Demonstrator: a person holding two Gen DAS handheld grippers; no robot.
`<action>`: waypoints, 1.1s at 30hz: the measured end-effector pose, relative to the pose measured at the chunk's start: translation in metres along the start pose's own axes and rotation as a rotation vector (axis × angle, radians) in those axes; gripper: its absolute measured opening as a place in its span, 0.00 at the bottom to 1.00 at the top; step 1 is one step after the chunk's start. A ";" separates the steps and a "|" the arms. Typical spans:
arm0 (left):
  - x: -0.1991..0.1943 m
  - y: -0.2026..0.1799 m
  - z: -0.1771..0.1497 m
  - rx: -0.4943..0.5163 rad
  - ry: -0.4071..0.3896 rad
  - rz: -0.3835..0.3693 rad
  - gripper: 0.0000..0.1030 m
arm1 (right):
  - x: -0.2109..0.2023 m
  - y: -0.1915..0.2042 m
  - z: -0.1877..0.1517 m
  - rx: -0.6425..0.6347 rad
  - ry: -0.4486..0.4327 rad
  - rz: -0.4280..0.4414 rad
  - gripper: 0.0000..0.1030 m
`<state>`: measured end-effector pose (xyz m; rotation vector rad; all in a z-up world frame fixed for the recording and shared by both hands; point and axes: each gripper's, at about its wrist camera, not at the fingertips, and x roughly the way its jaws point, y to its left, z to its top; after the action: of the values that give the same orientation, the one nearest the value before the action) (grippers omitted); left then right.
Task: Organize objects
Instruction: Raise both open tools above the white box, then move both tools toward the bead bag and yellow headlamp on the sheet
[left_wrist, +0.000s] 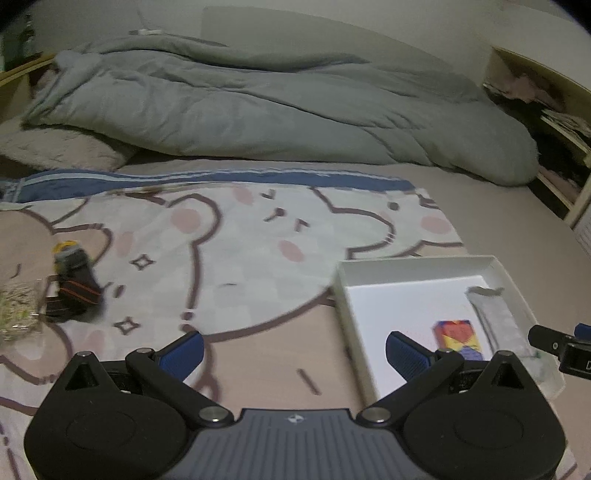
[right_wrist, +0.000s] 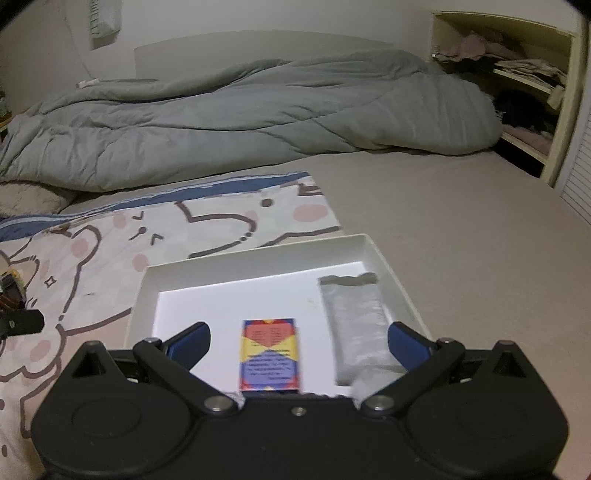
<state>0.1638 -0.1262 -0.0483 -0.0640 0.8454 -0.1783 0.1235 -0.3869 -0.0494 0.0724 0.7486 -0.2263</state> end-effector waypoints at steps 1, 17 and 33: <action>-0.001 0.008 0.000 -0.006 -0.003 0.012 1.00 | 0.002 0.007 0.001 -0.005 0.001 0.007 1.00; -0.024 0.107 0.004 -0.096 -0.040 0.138 1.00 | 0.015 0.124 0.016 -0.107 -0.013 0.145 1.00; -0.035 0.195 -0.007 -0.132 -0.040 0.270 1.00 | 0.029 0.231 0.015 -0.175 -0.024 0.286 1.00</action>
<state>0.1619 0.0714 -0.0520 -0.0759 0.8161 0.1326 0.2069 -0.1699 -0.0610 0.0105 0.7219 0.1105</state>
